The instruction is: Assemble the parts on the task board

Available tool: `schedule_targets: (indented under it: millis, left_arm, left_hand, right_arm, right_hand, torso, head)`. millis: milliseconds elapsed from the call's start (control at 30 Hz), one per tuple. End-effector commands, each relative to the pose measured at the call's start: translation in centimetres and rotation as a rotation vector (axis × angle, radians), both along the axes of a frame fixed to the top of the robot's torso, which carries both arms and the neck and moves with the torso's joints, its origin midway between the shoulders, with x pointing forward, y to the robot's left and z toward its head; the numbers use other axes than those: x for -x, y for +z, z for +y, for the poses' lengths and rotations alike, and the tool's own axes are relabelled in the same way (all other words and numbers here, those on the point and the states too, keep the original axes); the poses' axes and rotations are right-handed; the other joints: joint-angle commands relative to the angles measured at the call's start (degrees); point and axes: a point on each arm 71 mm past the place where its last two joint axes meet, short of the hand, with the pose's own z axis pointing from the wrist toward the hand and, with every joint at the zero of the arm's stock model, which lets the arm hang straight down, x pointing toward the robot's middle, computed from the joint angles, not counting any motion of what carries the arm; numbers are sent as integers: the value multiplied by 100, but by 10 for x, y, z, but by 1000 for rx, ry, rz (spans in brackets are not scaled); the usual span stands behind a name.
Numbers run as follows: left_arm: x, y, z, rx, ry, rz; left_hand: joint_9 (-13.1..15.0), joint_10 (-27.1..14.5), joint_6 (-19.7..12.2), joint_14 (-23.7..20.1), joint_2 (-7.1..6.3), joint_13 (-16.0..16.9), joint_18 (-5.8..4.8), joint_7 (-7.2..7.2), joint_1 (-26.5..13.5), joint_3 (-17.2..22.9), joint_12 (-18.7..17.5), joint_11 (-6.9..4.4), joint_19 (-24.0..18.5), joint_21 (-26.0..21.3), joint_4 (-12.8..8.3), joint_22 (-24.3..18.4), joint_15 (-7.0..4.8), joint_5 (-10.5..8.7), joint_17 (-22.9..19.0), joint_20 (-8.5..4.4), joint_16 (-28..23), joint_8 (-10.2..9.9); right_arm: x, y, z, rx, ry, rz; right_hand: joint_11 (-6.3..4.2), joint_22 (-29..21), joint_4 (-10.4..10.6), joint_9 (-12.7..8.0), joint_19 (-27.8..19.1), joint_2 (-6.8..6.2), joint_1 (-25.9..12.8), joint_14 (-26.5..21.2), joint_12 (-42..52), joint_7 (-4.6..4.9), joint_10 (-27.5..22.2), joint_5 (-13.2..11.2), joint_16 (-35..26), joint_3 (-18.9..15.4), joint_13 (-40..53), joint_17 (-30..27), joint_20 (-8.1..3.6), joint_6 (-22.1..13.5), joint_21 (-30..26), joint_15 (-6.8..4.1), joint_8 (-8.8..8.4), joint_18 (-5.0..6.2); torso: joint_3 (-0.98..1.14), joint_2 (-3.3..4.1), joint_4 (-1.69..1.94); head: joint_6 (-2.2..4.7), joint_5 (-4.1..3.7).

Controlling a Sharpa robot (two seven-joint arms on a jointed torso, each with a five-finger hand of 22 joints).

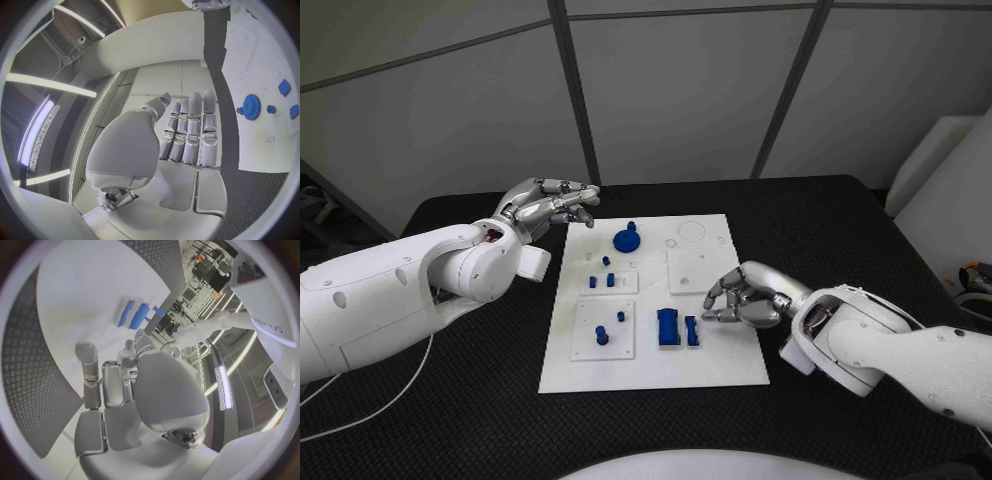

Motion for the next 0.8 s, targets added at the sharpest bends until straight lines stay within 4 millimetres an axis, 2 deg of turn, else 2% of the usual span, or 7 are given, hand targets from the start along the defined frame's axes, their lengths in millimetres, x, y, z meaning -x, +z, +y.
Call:
schedule_targets:
  millis: [33,133,267,400,533,633,800]
  left_arm:
    - [-4,2,1,14,34,-31]
    - [-9,0,4,24,76,-38]
    - [-18,-4,7,47,149,-42]
    - [-28,-10,7,71,219,-41]
    - [-36,-17,1,84,267,-37]
    - [-42,-23,-4,90,307,-31]
    - [-48,-31,-10,89,359,-25]
  left_hand:
    - [3,-43,-28,-179,46,-24,-31,13,-50,-46,8,21,-194,-188,29,-128,37,-35,-137,39,-279,-4]
    - [8,29,-13,-360,59,-67,-40,34,-68,-38,-132,61,-574,-625,96,-465,129,-105,-459,145,-973,19]
    - [-6,303,-40,-263,27,-84,-13,-2,-101,-66,-553,61,-978,-1319,225,-1160,239,-140,-887,342,-2080,-24]
    - [-25,546,-65,-208,-2,-81,8,-20,-88,-115,-1109,113,-1394,-1597,337,-1888,357,-160,-1165,518,-3049,-143]
    - [-48,512,-188,-292,6,-78,11,-108,-93,-371,-1696,289,-1898,-1607,432,-2652,558,-156,-1420,692,-3894,-324]
    - [-53,236,-409,-534,55,-68,-35,-214,-91,-751,-2036,445,-2417,-1599,452,-3199,696,-162,-1642,798,-4405,-353]
    - [-57,-154,-633,-678,240,-85,-81,-290,-18,-1249,-2134,407,-3094,-1646,451,-4073,729,-136,-1681,803,-4837,-361]
  right_arm:
    - [-22,6,-7,-326,-86,62]
    - [-46,6,-13,-436,-154,78]
    - [-76,6,-12,-531,-198,60]
    - [-100,6,-9,-600,-228,35]
    - [-115,1,-6,-640,-252,23]
    - [-123,-2,-4,-661,-264,17]
    - [-131,-6,1,-680,-278,10]
  right_hand:
    - [93,-1052,-36,-71,-776,-7,138,-333,-1456,84,-768,32,-1068,38,-1000,-1069,67,-142,-1089,74,-133,213]
    - [228,-1457,-19,-228,-1094,2,329,-1138,-2286,230,-1048,26,-3150,147,-1774,-2897,199,-292,-1706,221,-328,215]
    - [360,-1930,70,-500,-1385,-13,498,-1525,-3169,299,-1129,21,-4339,313,-2836,-3444,374,-323,-2431,374,-565,196]
    - [535,-2461,267,-784,-1874,-53,569,-2118,-3953,407,-974,6,-5633,519,-3955,-4205,644,-231,-3274,681,-826,147]
    - [647,-2928,386,-1080,-1970,-114,529,-2226,-4506,485,-910,1,-6481,668,-4897,-4857,902,-194,-3914,878,-1107,214]
    - [749,-3244,357,-1323,-2000,-140,442,-2338,-4766,520,-988,-10,-6920,688,-5378,-5263,1039,-311,-4321,1010,-1141,250]
    - [907,-3699,151,-1684,-1885,-81,270,-2585,-4920,483,-1200,-16,-7187,633,-5890,-5890,1175,-462,-4826,1120,-1141,247]
  torso:
    - [-37,-86,3]
    - [-75,-172,-12]
    - [-106,-304,-35]
    - [-118,-393,-41]
    - [-113,-475,-33]
    - [-109,-518,-29]
    - [-94,-539,-49]
  head:
    - [35,-27]
    - [89,-35]
    - [146,-45]
    - [263,-62]
    - [355,-59]
    - [435,-53]
    - [498,-19]
